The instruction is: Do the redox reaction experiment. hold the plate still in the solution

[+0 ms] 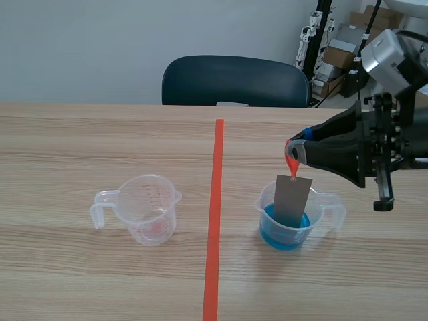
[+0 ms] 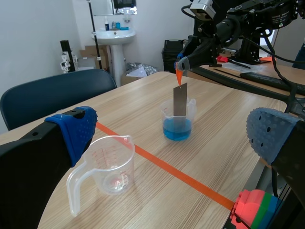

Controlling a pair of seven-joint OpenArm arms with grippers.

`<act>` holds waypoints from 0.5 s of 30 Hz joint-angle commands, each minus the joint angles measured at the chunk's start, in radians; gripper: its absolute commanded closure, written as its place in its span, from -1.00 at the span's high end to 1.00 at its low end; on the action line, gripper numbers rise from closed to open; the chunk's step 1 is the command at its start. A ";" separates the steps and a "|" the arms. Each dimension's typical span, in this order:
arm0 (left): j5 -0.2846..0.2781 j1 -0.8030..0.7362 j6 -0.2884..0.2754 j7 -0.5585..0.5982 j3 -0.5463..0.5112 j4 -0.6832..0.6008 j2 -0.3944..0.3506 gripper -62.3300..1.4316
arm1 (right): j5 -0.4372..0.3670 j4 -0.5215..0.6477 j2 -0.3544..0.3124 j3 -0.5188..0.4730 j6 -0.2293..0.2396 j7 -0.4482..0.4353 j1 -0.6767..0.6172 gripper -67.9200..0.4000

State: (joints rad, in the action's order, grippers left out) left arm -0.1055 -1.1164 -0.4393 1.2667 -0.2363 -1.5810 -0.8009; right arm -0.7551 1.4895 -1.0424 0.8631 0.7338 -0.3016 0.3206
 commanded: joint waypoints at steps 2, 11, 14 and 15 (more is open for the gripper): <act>-0.006 0.000 -0.002 0.016 -0.002 -0.008 0.005 1.00 | -0.008 0.005 -0.019 -0.014 0.012 -0.003 0.009 -1.00; -0.006 0.000 -0.002 0.016 -0.002 -0.008 0.005 1.00 | -0.007 0.005 -0.019 -0.014 0.012 0.000 0.009 -1.00; -0.006 0.000 -0.002 0.016 -0.002 -0.008 0.005 1.00 | -0.007 0.005 -0.019 -0.014 0.012 0.000 0.009 -1.00; -0.006 0.000 -0.002 0.016 -0.002 -0.008 0.005 1.00 | -0.007 0.005 -0.019 -0.014 0.012 0.000 0.009 -1.00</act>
State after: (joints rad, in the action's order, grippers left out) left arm -0.1055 -1.1164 -0.4393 1.2667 -0.2363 -1.5810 -0.8009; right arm -0.7551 1.4895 -1.0424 0.8631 0.7338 -0.2981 0.3206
